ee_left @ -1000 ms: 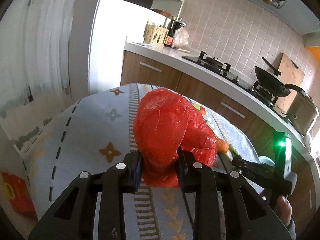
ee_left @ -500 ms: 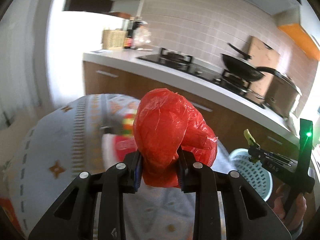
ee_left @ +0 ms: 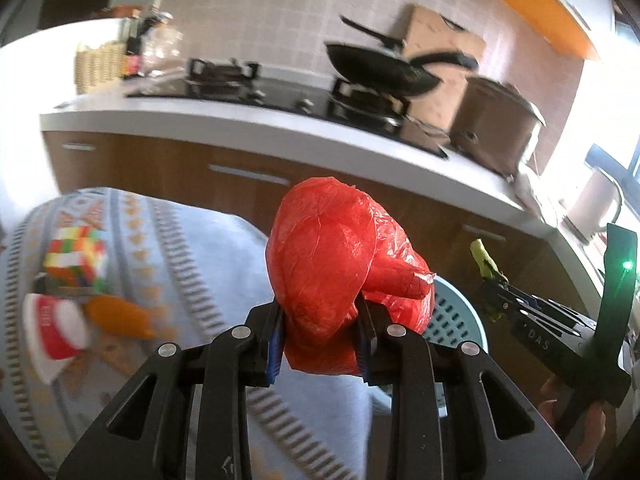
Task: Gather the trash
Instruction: 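Carry bag and vegetable over the blue basket and open both tools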
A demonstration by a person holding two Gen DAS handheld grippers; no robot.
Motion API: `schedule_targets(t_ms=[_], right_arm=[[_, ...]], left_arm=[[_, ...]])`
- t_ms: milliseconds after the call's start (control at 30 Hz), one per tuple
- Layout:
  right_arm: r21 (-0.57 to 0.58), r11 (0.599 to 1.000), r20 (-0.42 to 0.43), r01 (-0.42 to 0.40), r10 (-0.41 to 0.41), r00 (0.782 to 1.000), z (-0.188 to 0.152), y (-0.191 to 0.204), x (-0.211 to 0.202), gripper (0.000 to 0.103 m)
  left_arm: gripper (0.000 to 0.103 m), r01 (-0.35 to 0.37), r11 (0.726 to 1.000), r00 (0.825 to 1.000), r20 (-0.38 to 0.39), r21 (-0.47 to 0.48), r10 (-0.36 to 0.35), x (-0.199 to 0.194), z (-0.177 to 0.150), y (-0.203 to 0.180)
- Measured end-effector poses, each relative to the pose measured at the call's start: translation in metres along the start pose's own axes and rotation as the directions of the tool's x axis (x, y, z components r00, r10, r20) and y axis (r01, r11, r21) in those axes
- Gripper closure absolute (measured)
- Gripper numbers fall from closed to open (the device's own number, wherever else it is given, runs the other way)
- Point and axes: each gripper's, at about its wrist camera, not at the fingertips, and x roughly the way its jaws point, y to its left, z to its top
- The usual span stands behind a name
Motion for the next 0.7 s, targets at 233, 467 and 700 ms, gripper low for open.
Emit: schedule_targets(t_ms=[233, 467, 700], right_arm=[[0.057, 0.997, -0.050, 0.058, -0.056, 0.997, -0.009, -0.037, 0.016, 0.085], [0.126, 0.987, -0.143, 0.102, -0.084, 0.986, -0.022, -0.072, 0.039, 0.084], [0.171, 0.980, -0.175, 0.100, -0.070, 0.982, -0.029, -0.090, 0.046, 0.066]], left_arm=[[0.075, 0.039, 0.998, 0.995, -0.092, 0.051, -0.035, 0.054, -0.008, -0.038], [0.069, 0.060, 0.993, 0.984, -0.172, 0.105, -0.041, 0.090, -0.024, -0.062], [0.038, 0.063, 0.989, 0.980, -0.194, 0.132, -0.037, 0.103, -0.034, -0.071]])
